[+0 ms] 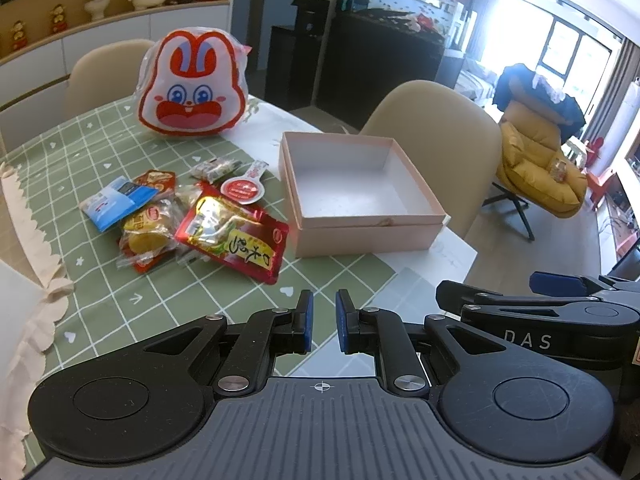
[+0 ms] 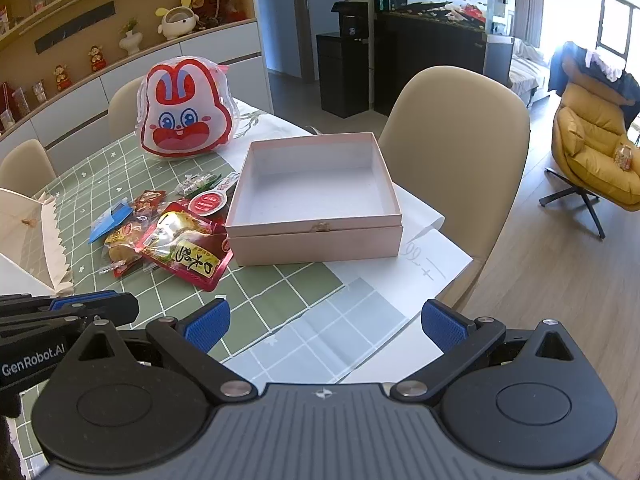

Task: Organize snacks
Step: 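Lower the left tool onto the blue-and-white snack bag and close it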

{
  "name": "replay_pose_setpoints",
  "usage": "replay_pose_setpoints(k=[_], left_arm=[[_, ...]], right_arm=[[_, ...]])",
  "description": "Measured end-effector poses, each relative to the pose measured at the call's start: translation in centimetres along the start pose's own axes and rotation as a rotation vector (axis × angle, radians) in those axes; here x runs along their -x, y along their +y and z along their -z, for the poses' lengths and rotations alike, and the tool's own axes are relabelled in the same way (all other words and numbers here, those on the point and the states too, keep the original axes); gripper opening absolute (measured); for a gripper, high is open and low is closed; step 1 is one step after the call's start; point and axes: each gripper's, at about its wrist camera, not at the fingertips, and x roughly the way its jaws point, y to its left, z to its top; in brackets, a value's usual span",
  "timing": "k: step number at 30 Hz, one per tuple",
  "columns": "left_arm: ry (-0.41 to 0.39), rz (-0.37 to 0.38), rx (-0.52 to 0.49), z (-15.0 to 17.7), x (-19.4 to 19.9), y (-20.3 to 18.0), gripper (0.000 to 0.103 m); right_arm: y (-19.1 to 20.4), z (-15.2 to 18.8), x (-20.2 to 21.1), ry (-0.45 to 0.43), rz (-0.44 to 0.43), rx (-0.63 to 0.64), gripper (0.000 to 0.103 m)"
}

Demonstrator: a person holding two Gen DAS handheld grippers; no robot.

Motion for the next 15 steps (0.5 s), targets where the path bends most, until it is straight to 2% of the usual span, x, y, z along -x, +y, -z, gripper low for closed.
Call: replay_pose_setpoints(k=[5, 8, 12, 15], left_arm=[[0.007, -0.015, 0.016, -1.1, -0.3, 0.3, 0.016], [-0.018, -0.013, -0.011, -3.7, -0.3, 0.4, 0.016], [-0.124, -0.043, -0.07, -8.8, 0.5, 1.4, 0.016], [-0.162, -0.047, -0.03, -12.5, 0.2, 4.5, 0.017]], right_arm=[[-0.1, -0.5, -0.3, -0.017, 0.0, 0.012, 0.102], [-0.2, -1.9, -0.6, -0.062, -0.013, 0.033, 0.102], [0.5, -6.5, -0.8, -0.166, -0.029, 0.065, 0.102], [1.5, -10.6, -0.5, -0.284, -0.064, 0.087, 0.102]])
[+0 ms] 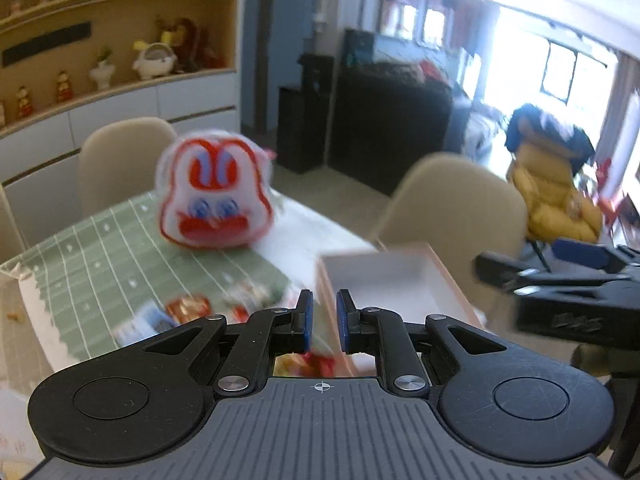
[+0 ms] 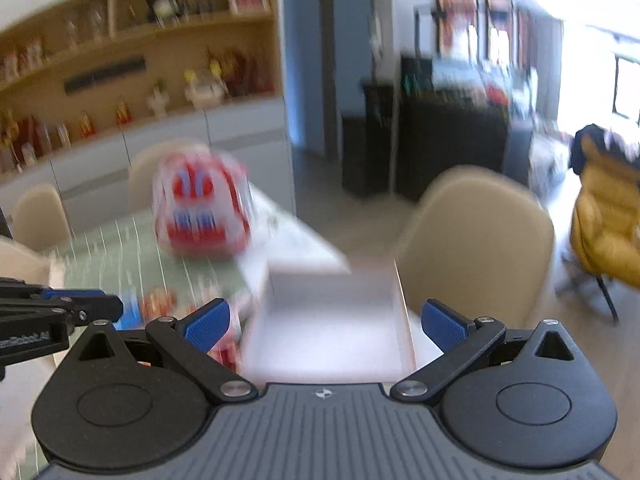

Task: Organize snacks
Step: 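Lower the left tool onto the blue-and-white snack bag and close it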

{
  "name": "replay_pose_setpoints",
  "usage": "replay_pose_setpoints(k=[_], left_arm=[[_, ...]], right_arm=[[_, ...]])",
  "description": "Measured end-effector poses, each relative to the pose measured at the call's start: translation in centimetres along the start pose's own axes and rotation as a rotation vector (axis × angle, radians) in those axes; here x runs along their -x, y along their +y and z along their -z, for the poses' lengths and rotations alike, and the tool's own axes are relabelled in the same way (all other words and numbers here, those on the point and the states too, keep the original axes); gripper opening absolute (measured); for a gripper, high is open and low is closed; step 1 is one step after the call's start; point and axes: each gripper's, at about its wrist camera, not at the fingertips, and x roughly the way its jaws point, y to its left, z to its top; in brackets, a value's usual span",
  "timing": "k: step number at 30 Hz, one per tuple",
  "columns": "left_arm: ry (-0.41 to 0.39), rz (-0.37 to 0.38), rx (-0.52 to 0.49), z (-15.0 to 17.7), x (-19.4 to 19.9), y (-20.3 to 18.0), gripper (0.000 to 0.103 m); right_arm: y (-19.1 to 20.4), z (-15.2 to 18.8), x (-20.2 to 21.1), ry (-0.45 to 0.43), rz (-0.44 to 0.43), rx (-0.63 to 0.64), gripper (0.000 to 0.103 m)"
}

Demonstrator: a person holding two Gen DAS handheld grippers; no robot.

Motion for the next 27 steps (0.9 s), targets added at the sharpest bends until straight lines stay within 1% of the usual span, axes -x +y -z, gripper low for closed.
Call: replay_pose_setpoints(k=[1, 3, 5, 6, 7, 10, 12, 14, 16, 18, 20, 22, 24, 25, 26, 27], left_arm=[[0.01, -0.002, 0.043, -0.9, -0.6, 1.5, 0.017], [0.043, -0.04, 0.127, -1.7, -2.0, 4.7, 0.017], [0.065, -0.103, 0.166, -1.6, -3.6, 7.7, 0.017], [0.072, -0.132, 0.188, -1.2, -4.5, 9.6, 0.017], [0.076, -0.145, 0.22, -0.7, -5.3, 11.3, 0.017], [0.091, -0.165, 0.362, 1.7, -7.9, 16.6, 0.017], [0.123, -0.188, 0.403, 3.3, -9.6, 18.9, 0.017], [0.136, -0.195, 0.411, 4.7, -10.9, 20.4, 0.017], [0.139, -0.15, 0.459, 5.9, -11.6, 21.4, 0.017], [0.122, -0.105, 0.529, 6.6, -12.0, 22.9, 0.017], [0.126, -0.124, 0.604, 7.2, -12.1, 23.9, 0.017], [0.146, -0.138, 0.701, 7.8, -12.6, 25.2, 0.017], [0.143, -0.098, 0.801, 8.6, -13.1, 26.5, 0.017], [0.141, -0.077, 0.806, 8.9, -13.2, 26.8, 0.017], [0.133, -0.062, 0.789, 8.9, -13.2, 26.7, 0.017], [0.117, -0.055, 0.762, 9.0, -13.2, 26.7, 0.018]], right_arm=[[0.4, -1.2, -0.3, -0.038, -0.018, 0.003, 0.102], [1.1, -3.3, -1.1, -0.091, -0.058, -0.006, 0.102], [1.9, -4.7, -2.2, -0.097, -0.098, -0.013, 0.102], [2.5, -5.0, -2.9, -0.086, -0.109, -0.004, 0.102], [3.2, -5.0, -3.5, -0.075, -0.113, 0.013, 0.102], [5.9, -3.9, -6.5, -0.004, -0.164, 0.118, 0.102], [8.2, -2.2, -8.7, 0.051, -0.203, 0.212, 0.102], [10.7, -0.2, -10.8, 0.101, -0.222, 0.311, 0.102], [12.6, 1.6, -12.2, 0.133, -0.264, 0.37, 0.102], [14.1, 2.9, -13.4, 0.165, -0.329, 0.389, 0.102], [15.9, 3.3, -15.1, 0.189, -0.38, 0.39, 0.102], [17.5, 3.1, -16.6, 0.198, -0.408, 0.389, 0.101], [18.9, 3.1, -18.3, 0.214, -0.429, 0.389, 0.1], [19.7, 3.0, -19.4, 0.224, -0.437, 0.39, 0.099], [20.1, 3.0, -20.7, 0.233, -0.448, 0.383, 0.098], [20.6, 3.0, -21.7, 0.236, -0.458, 0.364, 0.096]])
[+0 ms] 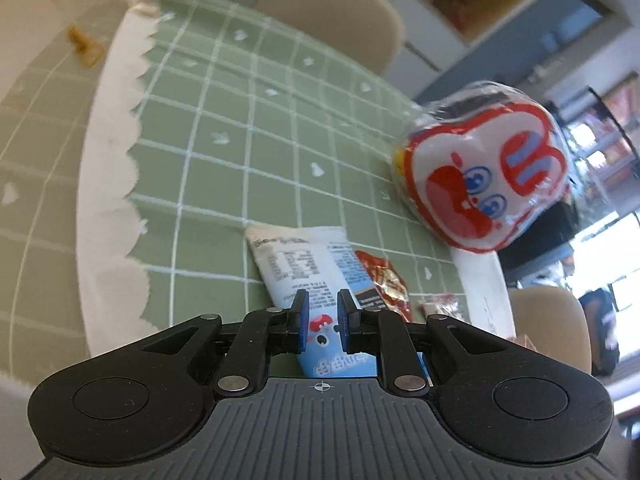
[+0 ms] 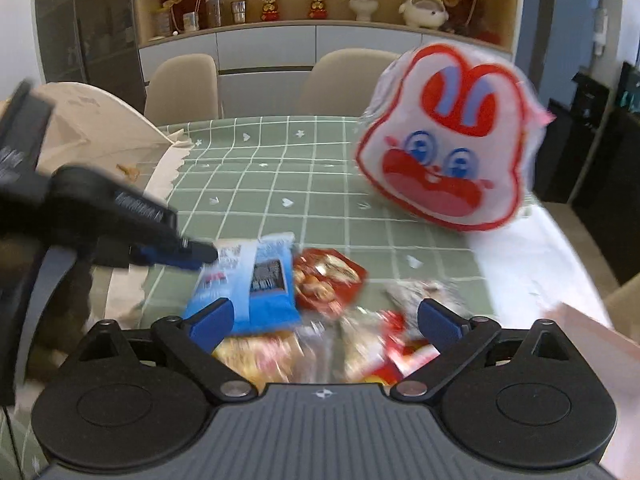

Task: Organize snacks
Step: 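Lower the left tool onto the blue-and-white snack bag and close it, then grasp the yellow packaged bun with the right tool while the left tool holds the blue bag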

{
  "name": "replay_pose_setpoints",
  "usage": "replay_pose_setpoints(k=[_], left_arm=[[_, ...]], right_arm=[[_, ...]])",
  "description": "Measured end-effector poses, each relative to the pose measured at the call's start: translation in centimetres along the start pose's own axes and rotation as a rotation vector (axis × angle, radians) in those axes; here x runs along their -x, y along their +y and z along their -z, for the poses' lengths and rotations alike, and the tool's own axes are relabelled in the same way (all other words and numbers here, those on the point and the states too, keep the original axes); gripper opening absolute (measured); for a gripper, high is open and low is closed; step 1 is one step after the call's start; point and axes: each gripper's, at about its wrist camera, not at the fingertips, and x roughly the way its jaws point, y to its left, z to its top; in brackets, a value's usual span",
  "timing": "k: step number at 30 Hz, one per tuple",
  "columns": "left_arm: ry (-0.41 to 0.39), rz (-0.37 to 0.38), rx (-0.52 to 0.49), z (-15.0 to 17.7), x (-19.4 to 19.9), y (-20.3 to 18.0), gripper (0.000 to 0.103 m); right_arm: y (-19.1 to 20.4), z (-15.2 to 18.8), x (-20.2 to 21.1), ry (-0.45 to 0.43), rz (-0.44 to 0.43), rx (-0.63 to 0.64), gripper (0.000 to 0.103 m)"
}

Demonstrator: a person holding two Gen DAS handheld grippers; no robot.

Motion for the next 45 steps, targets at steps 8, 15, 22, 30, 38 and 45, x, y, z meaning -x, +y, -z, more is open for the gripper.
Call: replay_pose_setpoints(k=[8, 15, 22, 30, 38, 45], left_arm=[[-0.049, -0.038, 0.083, -0.1, -2.2, 2.1, 0.018], [0.022, 0.046, -0.039, 1.4, -2.3, 0.3, 0.031], [0.139, 0.098, -0.264, 6.5, -0.1, -2.5, 0.03], [0.163, 0.098, -0.456, 9.6, 3.0, -5.1, 0.03], [0.198, 0.093, -0.502, 10.3, 3.3, -7.3, 0.03], [0.135, -0.008, -0.604, 10.7, 4.4, -7.9, 0.03]], right_arm=[[-0.6, -1.2, -7.0, 0.072, -0.139, -0.123, 0.032], [0.1, 1.8, -4.1, 0.122, -0.293, -0.148, 0.032], [1.9, 7.2, 2.3, 0.155, -0.355, -0.135, 0.034], [4.0, 12.4, 7.8, 0.162, -0.179, -0.006, 0.074], [6.3, 13.6, 6.5, 0.197, -0.245, -0.006, 0.084], [5.8, 13.8, 7.6, 0.196, -0.163, 0.036, 0.041]])
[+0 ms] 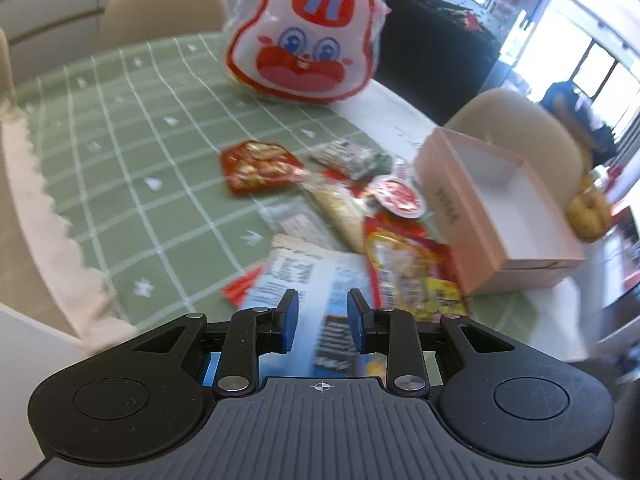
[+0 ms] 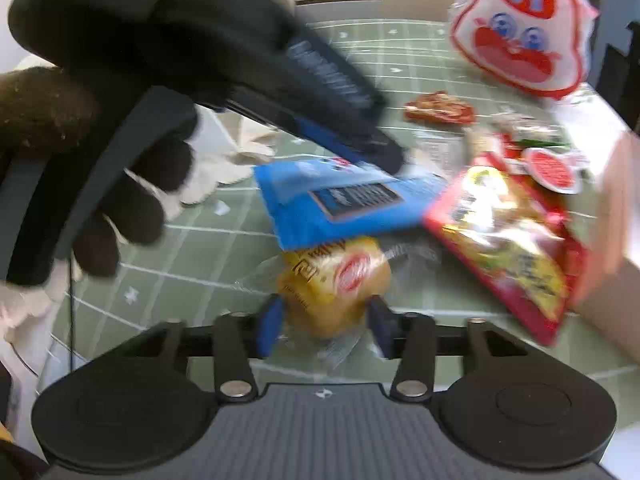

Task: Organize snacks
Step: 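Grasp the yellow packaged bun with the right tool while the left tool holds the blue bag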

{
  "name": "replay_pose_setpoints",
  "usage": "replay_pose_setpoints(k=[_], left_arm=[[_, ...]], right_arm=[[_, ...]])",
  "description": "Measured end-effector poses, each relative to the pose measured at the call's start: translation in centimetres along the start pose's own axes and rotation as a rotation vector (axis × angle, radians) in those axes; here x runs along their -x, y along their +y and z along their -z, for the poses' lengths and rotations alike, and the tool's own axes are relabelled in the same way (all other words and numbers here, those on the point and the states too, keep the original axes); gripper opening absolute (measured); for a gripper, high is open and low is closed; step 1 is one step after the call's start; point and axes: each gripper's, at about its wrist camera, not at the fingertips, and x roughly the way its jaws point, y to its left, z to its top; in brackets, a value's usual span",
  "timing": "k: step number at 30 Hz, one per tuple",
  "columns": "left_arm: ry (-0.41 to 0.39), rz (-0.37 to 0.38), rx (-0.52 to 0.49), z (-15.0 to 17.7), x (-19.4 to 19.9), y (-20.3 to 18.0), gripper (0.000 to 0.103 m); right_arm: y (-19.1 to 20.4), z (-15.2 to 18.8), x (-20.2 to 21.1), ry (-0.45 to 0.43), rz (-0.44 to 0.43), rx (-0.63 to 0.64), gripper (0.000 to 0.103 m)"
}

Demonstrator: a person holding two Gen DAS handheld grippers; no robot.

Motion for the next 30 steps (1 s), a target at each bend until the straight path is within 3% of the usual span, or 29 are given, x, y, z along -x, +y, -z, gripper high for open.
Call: replay_pose_setpoints(k=[4, 6, 8, 9, 13, 16, 19, 21, 23, 25, 30], left_arm=[[-0.012, -0.04, 0.045, 0.0, 0.1, 1.5, 0.03], [-0.017, -0.025, 0.03, 0.0, 0.3, 1.4, 0.03], [0.0, 0.023, -0.014, 0.0, 0.1, 0.5, 0.03], [0.015, 0.043, -0.035, 0.0, -0.1, 0.1, 0.03], [0.03, 0.024, -0.026, -0.1, -1.0, 0.0, 0.03], [0.008, 0.016, 0.037, -0.5, -0.9, 1.3, 0.03], [-0.02, 0.034, 0.12, -1.2, -0.8, 3.1, 0.03], [-0.032, 0.028, 0.137, -1.8, -1.2, 4.1, 0.03], [-0.034, 0.004, 0.139, -2.5, -1.9, 5.1, 0.03], [-0.03, -0.013, 0.129, -2.9, -2.7, 5.9, 0.03], [0.033, 0.019, 0.124, -2.6, -5.4, 7.2, 0.03]], right_arm=[[-2.3, 2.0, 2.1, 0.019, 0.117, -0.017, 0.041], [-3.9, 3.1, 2.9, 0.027, 0.176, -0.056, 0.041], [-5.2, 4.0, 3.7, 0.02, 0.208, -0.099, 0.057], [-5.8, 4.3, 4.0, 0.017, 0.197, -0.134, 0.072], [-6.7, 4.4, 4.3, -0.006, 0.091, -0.256, 0.076], [-4.3, 2.9, 4.1, -0.056, 0.059, -0.161, 0.083], [-1.1, 1.1, 3.0, -0.105, 0.089, 0.026, 0.085], [0.5, 0.1, 1.2, -0.101, 0.128, 0.1, 0.085], [0.9, -0.7, -0.3, -0.068, 0.093, 0.101, 0.08], [0.8, -0.7, -0.7, -0.032, 0.046, 0.059, 0.053], [-1.1, 1.3, 1.6, -0.019, 0.102, -0.002, 0.051]])
